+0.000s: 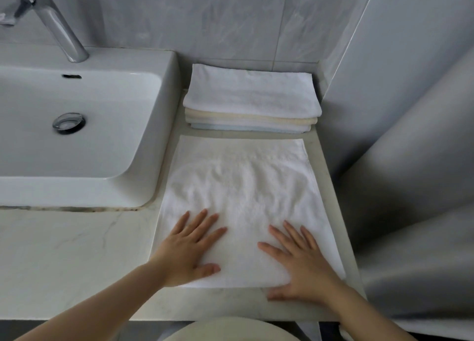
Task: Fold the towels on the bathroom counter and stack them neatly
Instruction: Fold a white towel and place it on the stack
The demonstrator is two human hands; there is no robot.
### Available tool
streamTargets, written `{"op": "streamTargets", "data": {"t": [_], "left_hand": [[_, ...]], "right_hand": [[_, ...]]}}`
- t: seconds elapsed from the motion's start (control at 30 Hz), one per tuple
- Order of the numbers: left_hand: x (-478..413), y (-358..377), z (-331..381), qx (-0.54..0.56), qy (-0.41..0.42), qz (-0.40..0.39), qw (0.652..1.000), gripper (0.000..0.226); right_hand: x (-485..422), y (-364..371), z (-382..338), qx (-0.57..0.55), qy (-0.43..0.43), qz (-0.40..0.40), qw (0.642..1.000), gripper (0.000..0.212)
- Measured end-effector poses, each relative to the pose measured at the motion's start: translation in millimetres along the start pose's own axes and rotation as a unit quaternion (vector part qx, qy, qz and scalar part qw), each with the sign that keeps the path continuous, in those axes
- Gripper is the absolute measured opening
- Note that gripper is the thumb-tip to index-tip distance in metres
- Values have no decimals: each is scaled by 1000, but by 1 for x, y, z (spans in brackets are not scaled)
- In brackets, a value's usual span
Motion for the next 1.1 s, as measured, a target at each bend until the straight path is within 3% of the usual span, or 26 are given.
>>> {"op": "streamTargets", "data": {"t": [0.13,0.23,0.3,0.4,0.47,0.57,0.63,0.83,1.1], "left_hand": [[10,-3,7,-17,42,-53,998,92],[8,-16,15,-25,51,-50,997,94],[8,-14,16,1,43,-95,995,91],[8,-20,17,31,37,-97,994,77],[8,-28,16,72,36,-100,992,65],[7,-42,12,135,38,-124,982,51],[7,-50,8,190,41,-138,971,46],[1,-76,-24,294,-30,-168,940,32],[-10,-135,-63,237,-70,-123,961,36]], "right_hand": [[2,-7,-4,-49,-22,53,997,70],[3,-16,-5,-101,-19,75,992,56],[2,-20,-6,-118,-26,91,989,49],[1,-24,-6,-122,-27,87,988,44],[0,-27,-8,-114,-14,52,992,53],[-2,-25,-13,-98,-17,-7,995,90],[-1,-25,-16,-101,-19,-48,994,95],[2,-58,10,-150,34,31,988,35],[2,-99,66,-149,168,55,973,20]]}}
Point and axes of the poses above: each hand's wrist, its own x-axis away from the middle knuckle, its own y-axis out of the palm, z = x × y, the point moved 8 cm from there along -x, towards the middle knuckle, and after that the axes turned 11 degrees about -z, right-handed, at the moved point
